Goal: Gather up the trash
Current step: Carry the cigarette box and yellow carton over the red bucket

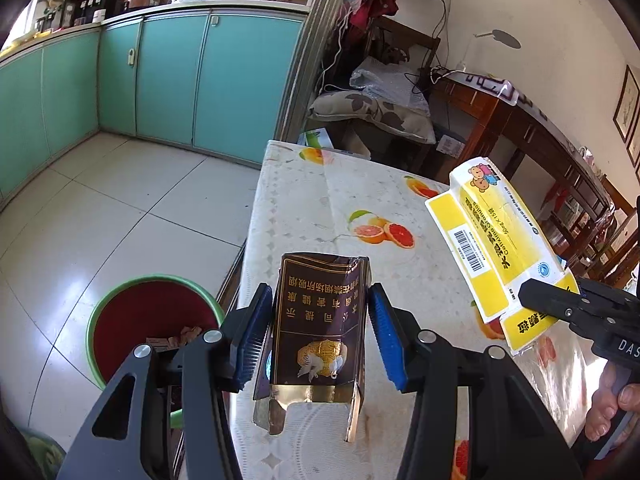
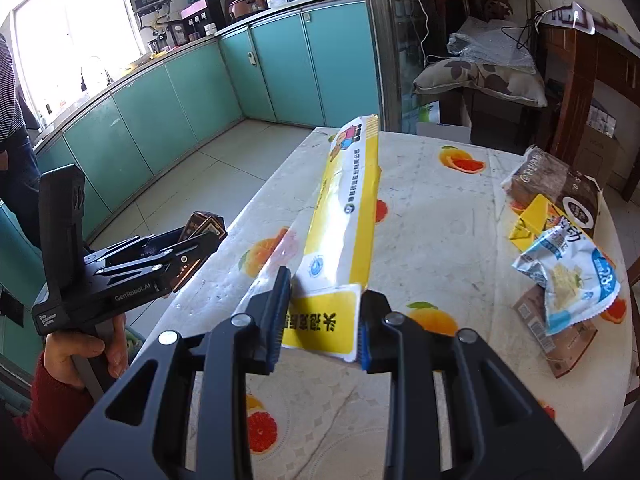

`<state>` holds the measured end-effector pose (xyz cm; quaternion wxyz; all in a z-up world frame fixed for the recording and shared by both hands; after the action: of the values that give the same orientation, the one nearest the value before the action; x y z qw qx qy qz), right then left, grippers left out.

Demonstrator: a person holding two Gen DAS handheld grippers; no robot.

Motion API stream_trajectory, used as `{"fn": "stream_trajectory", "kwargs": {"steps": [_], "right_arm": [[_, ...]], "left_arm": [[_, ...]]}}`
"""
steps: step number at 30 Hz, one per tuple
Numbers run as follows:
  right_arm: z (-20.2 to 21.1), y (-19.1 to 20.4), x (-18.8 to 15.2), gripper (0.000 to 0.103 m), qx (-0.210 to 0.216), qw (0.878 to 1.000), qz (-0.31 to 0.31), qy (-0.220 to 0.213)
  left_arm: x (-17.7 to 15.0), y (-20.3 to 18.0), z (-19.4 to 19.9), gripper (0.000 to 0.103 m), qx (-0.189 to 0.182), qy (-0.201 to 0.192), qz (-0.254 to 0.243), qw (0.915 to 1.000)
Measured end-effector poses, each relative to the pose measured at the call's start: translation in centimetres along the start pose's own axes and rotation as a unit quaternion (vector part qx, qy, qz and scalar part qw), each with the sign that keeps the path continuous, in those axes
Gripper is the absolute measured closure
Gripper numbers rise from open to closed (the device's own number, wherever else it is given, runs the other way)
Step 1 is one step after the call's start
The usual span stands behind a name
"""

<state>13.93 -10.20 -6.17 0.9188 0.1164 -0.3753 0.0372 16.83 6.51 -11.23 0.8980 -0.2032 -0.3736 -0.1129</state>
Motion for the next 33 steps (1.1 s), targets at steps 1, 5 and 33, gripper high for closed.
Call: {"fn": "stream_trajectory", "kwargs": {"steps": [1,5,33], "right_arm": [[-0.3,0.5,0.1,0.075,0.003,1.000,0.003,0.001],[-1.5,2.2,0.5,0.075,0.018,1.000,0.013,0.005],[-12.5,13.4,3.5,0.074,0.108,0.989,0.080,0.064]], "left_arm": [[0.0,0.8,0.2,0.056,0.003,-0.001,0.007,1.0000],[0.1,3.8,0.9,0.056,0.015,-0.008,0.037,0.9992],[-3.8,19.9,-3.1,0.056,0.109,0.055,0.161,0.9794]]}}
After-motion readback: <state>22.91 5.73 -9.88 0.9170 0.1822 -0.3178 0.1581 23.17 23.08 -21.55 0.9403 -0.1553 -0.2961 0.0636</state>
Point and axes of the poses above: each gripper's, at about its wrist camera, not at the fingertips, and z roughly against the way its jaws point, y to its left, x to its top, the point moved 5 cm from there along -z, roughly the way its jaws point
